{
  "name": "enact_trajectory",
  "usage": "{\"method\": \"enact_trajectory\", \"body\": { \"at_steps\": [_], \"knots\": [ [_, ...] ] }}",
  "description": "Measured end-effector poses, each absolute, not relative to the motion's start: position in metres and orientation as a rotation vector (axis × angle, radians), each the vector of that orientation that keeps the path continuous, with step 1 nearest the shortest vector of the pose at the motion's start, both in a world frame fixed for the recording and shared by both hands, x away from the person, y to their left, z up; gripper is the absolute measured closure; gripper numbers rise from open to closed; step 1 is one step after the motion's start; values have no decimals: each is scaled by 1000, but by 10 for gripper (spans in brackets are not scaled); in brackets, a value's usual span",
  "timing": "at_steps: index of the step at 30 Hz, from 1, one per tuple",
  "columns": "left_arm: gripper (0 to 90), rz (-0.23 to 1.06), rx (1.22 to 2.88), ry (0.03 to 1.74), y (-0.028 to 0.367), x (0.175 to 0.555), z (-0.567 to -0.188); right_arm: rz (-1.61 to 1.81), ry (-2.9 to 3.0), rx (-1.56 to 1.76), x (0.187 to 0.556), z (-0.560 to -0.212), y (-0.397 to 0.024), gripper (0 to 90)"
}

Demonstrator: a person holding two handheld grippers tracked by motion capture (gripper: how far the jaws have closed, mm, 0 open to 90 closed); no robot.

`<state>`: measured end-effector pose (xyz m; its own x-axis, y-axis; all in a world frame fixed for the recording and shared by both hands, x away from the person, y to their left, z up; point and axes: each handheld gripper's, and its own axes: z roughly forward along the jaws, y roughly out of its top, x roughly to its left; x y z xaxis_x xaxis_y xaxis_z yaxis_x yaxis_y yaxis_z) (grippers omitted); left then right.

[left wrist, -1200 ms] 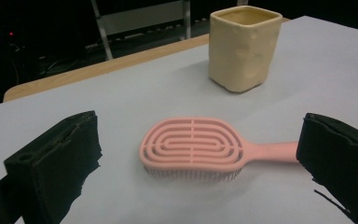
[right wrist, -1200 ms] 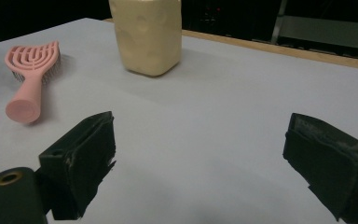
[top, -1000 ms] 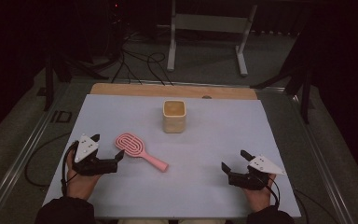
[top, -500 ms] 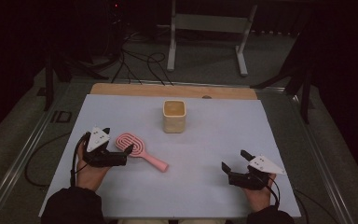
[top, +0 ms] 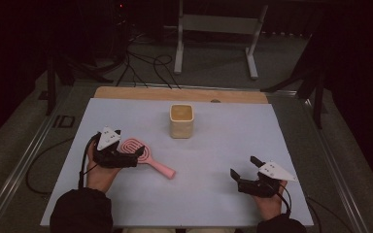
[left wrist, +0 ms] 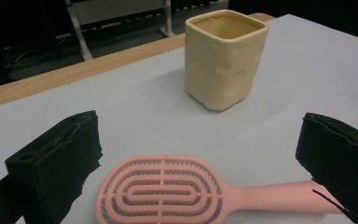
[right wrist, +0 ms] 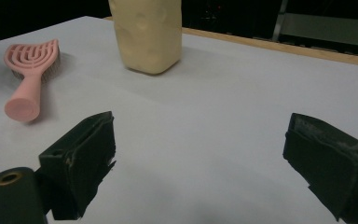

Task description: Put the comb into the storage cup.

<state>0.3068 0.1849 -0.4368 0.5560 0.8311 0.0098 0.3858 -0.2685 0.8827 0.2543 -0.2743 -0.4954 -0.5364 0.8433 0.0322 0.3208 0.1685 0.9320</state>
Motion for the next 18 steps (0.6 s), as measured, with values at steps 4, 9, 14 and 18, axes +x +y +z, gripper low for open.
{"method": "enact_trajectory", "body": {
  "at_steps": [4,9,14,18],
  "knots": [
    [6,594,1882,993,180,310,-439,1360,1948,1097,254,-496,-274,89],
    [6,573,1894,995,175,316,-442,1359,1949,1096,254,-496,-274,90],
    [7,560,1914,994,169,320,-445,1360,1953,1094,255,-496,-274,90],
    [7,546,1931,992,164,323,-449,1359,1956,1093,255,-496,-274,90]
  ]
}}
